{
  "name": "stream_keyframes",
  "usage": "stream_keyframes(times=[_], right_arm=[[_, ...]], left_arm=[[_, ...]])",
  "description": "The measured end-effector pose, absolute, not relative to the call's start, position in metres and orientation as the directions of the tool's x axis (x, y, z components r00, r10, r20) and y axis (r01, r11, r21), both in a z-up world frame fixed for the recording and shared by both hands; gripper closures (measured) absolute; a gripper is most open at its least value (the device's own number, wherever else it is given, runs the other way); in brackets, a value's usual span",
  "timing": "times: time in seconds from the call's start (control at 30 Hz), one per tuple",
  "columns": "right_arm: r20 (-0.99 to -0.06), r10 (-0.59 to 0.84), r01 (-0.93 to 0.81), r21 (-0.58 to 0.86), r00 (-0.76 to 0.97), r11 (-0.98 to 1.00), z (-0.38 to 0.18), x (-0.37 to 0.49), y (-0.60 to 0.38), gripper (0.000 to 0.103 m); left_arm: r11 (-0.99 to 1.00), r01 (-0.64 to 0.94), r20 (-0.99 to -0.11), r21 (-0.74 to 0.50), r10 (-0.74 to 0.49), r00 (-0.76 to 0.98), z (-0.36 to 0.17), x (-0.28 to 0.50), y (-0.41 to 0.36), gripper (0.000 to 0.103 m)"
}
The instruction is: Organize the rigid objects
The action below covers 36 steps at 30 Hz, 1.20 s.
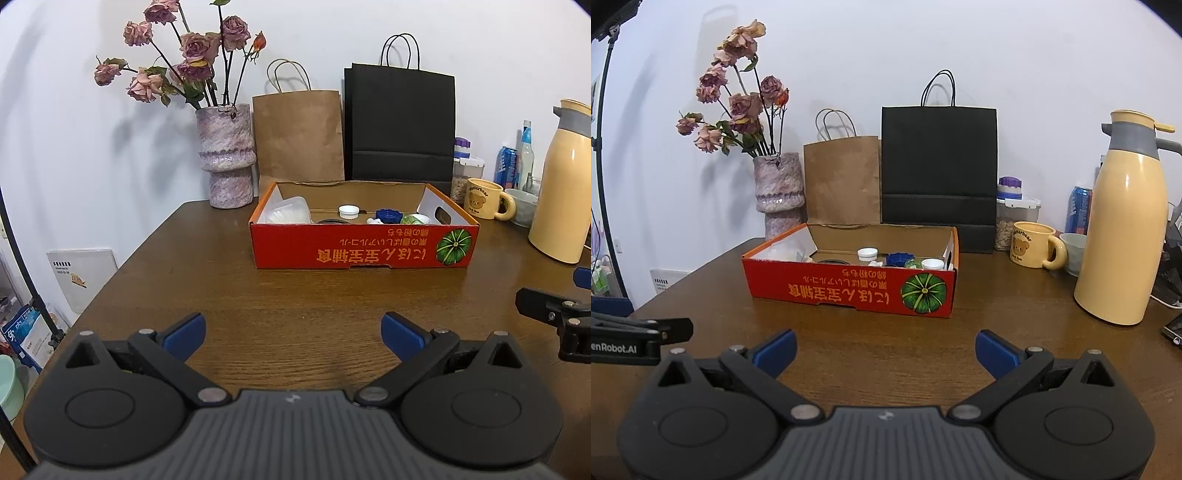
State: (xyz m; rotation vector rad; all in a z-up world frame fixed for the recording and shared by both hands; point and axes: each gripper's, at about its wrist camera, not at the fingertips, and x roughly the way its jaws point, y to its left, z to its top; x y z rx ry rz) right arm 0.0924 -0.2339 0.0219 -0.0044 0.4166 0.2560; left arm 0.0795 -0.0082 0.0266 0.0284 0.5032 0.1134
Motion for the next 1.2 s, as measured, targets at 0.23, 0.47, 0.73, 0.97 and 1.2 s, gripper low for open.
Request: stream_keyframes(times=[0.23,0.47,0.73,0.97,1.2], right_arm=[[-0.396,0.249,-0.251,0.047,0.884,0.967,0.0234,0.0911,-0.2322,0.000],[-0.395,0.251,-0.253,0.046,0.884,0.966,0.0237,0.0907,-0.2314,0.000],[-0.396,0.251,-0.253,0.047,0.883,0.966,0.0236,0.0906,-0.2312,0.000],[-0.396,0.250,-0.253,0.047,0.883,0.966,0.0239,0.0899,-0.2306,0.000],[-0.397,0.250,-0.253,0.047,0.883,0.966,0.0239,0.0899,-0.2302,0.000]], left_arm=[[0.993,-0.103,-0.477,0.053,0.116,0.871,0.0272,0.0775,-0.0082,0.000],[0.993,-0.102,-0.477,0.053,0.115,0.871,0.0271,0.0782,-0.0079,0.000],[0.993,-0.101,-0.479,0.053,0.114,0.870,0.0272,0.0770,-0.0077,0.000],[0.994,-0.099,-0.479,0.053,0.113,0.871,0.0275,0.0767,-0.0078,0.000],[0.994,-0.098,-0.479,0.053,0.111,0.871,0.0270,0.0771,-0.0083,0.000]])
